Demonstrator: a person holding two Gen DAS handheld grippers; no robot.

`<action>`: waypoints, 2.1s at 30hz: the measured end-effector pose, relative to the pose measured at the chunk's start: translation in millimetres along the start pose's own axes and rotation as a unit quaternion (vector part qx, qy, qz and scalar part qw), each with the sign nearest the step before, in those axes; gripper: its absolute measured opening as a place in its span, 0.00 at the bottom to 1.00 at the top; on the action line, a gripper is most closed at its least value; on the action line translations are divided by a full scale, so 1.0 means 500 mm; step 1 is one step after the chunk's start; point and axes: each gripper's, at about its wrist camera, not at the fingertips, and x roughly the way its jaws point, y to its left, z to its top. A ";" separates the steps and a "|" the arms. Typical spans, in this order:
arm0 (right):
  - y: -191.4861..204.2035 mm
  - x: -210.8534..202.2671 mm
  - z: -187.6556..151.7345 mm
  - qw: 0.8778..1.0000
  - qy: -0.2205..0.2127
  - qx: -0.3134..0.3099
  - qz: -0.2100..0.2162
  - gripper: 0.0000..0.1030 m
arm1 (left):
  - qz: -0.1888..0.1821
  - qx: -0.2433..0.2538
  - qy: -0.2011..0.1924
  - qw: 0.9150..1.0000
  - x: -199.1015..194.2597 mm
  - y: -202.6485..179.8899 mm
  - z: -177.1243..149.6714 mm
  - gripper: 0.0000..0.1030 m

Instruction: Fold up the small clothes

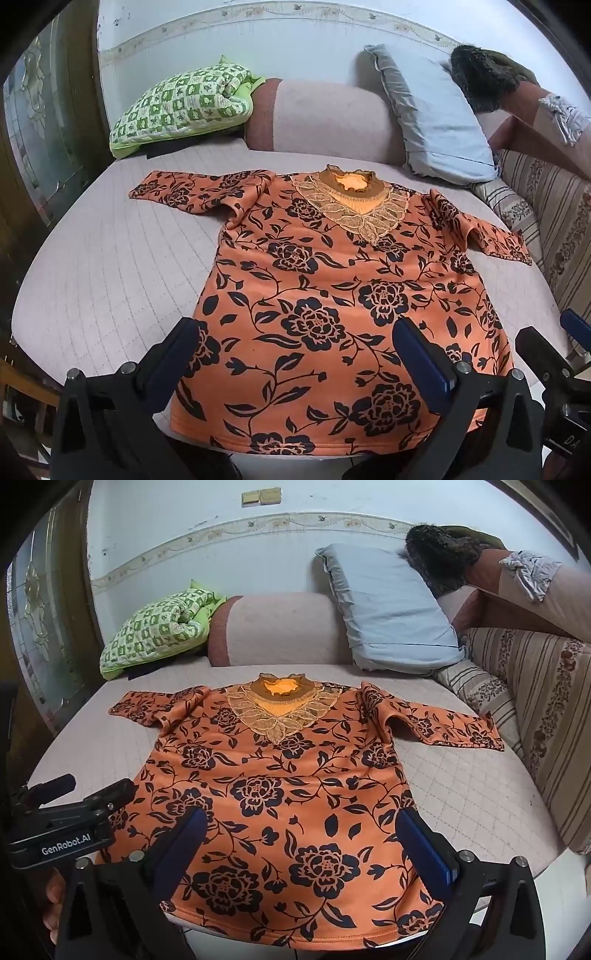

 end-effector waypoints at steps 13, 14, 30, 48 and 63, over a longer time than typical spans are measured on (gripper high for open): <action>-0.007 -0.004 0.002 1.000 -0.006 -0.001 0.000 1.00 | -0.001 -0.002 -0.001 1.000 -0.001 0.003 -0.004 1.00; -0.007 -0.005 0.002 1.000 -0.007 -0.001 0.000 1.00 | 0.000 -0.001 -0.001 1.000 -0.001 0.003 -0.004 1.00; -0.006 -0.005 0.004 1.000 -0.009 -0.002 0.001 1.00 | -0.001 -0.001 0.000 1.000 -0.002 0.008 -0.006 1.00; -0.010 -0.005 0.003 1.000 -0.010 -0.002 0.001 1.00 | -0.001 -0.002 0.002 1.000 -0.002 0.011 -0.005 1.00; -0.008 -0.010 0.004 1.000 -0.011 -0.002 0.001 1.00 | -0.002 -0.002 0.003 1.000 -0.008 0.009 -0.007 1.00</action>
